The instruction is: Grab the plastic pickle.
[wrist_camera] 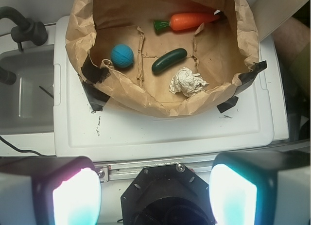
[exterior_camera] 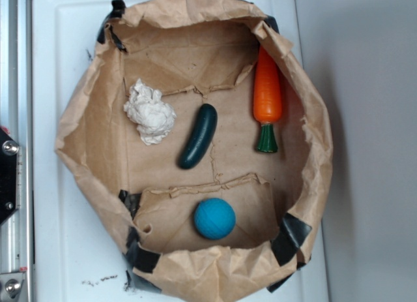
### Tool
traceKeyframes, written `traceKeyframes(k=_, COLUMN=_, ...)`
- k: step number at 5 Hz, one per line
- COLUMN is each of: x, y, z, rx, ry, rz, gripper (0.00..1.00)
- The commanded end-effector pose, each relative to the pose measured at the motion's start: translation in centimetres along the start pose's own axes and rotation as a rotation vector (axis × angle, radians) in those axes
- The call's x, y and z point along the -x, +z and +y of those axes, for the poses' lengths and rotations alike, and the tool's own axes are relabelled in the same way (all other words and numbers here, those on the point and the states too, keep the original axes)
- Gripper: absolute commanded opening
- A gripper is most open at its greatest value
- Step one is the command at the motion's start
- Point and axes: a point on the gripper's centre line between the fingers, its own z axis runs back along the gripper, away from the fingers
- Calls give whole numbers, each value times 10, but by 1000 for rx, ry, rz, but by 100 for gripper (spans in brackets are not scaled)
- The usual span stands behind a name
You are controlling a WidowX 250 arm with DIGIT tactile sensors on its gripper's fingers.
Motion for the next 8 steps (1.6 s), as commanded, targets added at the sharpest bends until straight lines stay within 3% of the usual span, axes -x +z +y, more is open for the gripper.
traceKeyframes(k=1, x=0, y=0, z=0, rx=0, ry=0, rz=0, gripper=100)
traceKeyframes(k=2, x=-36, y=-9, z=5, rx=11, ry=15, rz=-65, gripper=100)
traceKeyframes(k=4, x=-106, y=-59, z=31, rx=-17, ry=120, rz=-63, gripper=100)
traceKeyframes(k=5, x=-132, y=-90, z=43, rx=16, ry=285, rz=-45, gripper=100)
traceKeyframes(k=8, x=-132, y=-90, z=43, rx=16, ry=285, rz=-45, gripper=100)
